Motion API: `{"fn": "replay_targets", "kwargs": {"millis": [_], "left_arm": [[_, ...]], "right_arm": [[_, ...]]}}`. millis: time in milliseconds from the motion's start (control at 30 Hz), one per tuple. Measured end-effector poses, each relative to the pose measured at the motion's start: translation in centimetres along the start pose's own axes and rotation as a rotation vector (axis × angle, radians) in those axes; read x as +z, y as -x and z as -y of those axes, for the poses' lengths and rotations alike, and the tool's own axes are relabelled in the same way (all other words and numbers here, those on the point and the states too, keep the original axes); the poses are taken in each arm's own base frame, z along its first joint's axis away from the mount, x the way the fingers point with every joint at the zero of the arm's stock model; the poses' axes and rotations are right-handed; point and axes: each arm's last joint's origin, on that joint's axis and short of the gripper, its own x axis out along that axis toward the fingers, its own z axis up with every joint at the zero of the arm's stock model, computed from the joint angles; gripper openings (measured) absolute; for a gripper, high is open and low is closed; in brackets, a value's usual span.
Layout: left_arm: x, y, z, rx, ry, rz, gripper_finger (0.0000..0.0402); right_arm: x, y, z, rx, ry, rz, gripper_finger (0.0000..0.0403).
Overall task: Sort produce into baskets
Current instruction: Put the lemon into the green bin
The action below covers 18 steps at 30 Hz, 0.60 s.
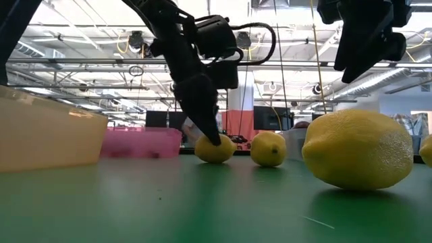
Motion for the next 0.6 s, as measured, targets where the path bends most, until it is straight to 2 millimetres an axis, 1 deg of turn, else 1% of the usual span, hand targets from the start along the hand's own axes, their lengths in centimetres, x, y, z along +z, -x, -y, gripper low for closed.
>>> {"fn": "replay_targets", "kwargs": {"millis": [67,133,267,367,467,600], "left_arm": [[-0.1,0.7,0.2,-0.004,0.030,-0.005,0.0184],[0.0,1.9,0.4,-0.004,0.061,0.005,0.0185],[0.4,6.0,0.9,-0.014,0.133,0.065,0.0186],[0.2,9.3,2.1,-0.040,0.170,0.085,0.0187],[-0.6,12.6,3.5,-0.087,0.190,0.077,0.0187],[-3.0,15.4,6.1,-0.126,0.209,-0.071,0.0187]], "right_arm": [[0.0,0.0,0.0,0.000,0.009,0.000,0.0185],[0.0,0.0,0.0,-0.001,0.012,0.000,0.0185],[0.1,0.0,0.0,-0.009,0.015,0.029,0.0185],[0.5,-0.1,0.1,-0.021,0.018,0.062,0.0185],[1.0,-0.2,0.0,-0.001,0.044,0.080,0.0185],[1.8,-0.4,-0.4,0.045,0.102,0.116,0.0185]]}}
